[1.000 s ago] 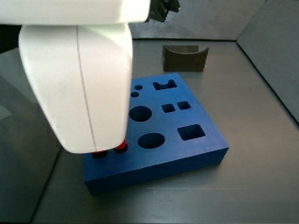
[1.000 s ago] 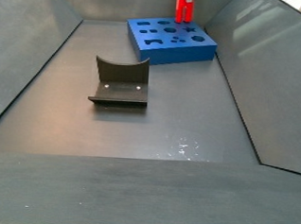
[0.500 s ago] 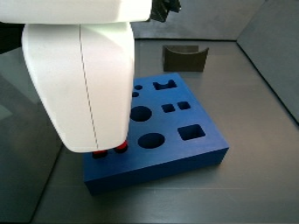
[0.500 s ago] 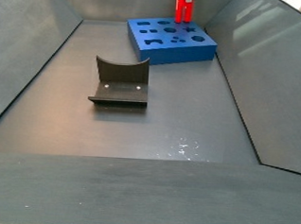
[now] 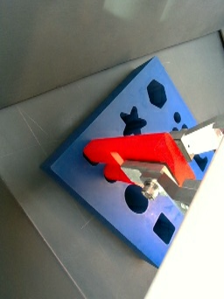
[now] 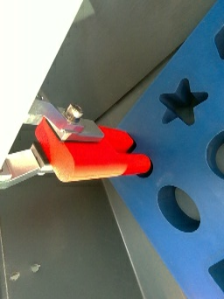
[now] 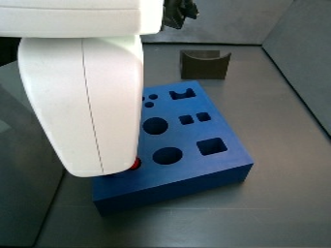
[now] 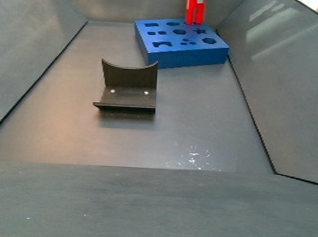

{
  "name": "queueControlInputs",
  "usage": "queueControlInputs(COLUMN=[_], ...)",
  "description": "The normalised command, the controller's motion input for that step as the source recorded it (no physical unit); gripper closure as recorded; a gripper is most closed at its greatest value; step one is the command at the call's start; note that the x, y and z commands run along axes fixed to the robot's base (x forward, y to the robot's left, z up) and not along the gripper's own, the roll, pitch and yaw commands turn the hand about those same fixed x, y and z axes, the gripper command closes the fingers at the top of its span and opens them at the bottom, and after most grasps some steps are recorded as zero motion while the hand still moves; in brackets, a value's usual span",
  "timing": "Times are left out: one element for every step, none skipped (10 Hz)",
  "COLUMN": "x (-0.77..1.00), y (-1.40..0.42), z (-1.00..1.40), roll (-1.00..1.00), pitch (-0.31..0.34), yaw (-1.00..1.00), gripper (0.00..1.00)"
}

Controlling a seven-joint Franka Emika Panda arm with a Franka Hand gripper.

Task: Pick up the square-circle object. Move up. Place the square-circle object on the fixture. Regrasp the square-circle object. Move to above the board. Insert the square-circle object.
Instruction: Insert the square-circle object.

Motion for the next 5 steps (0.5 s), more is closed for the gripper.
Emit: queueControlInputs(x=[0.00,0.06,0.18,0.19,0.15], y=[0.00,0.00,0.00,-0.01,-0.01], z=[-0.19,-0.40,-0.43,-0.40,-0.33], roll=[0.00,0.00,0.00,0.00,0.00], pitch=[0.000,0.000,0.004,0.006,0.007], yaw=[0.00,0.00,0.00,0.00,0.00], gripper=[1.00,1.00,1.00,1.00,1.00])
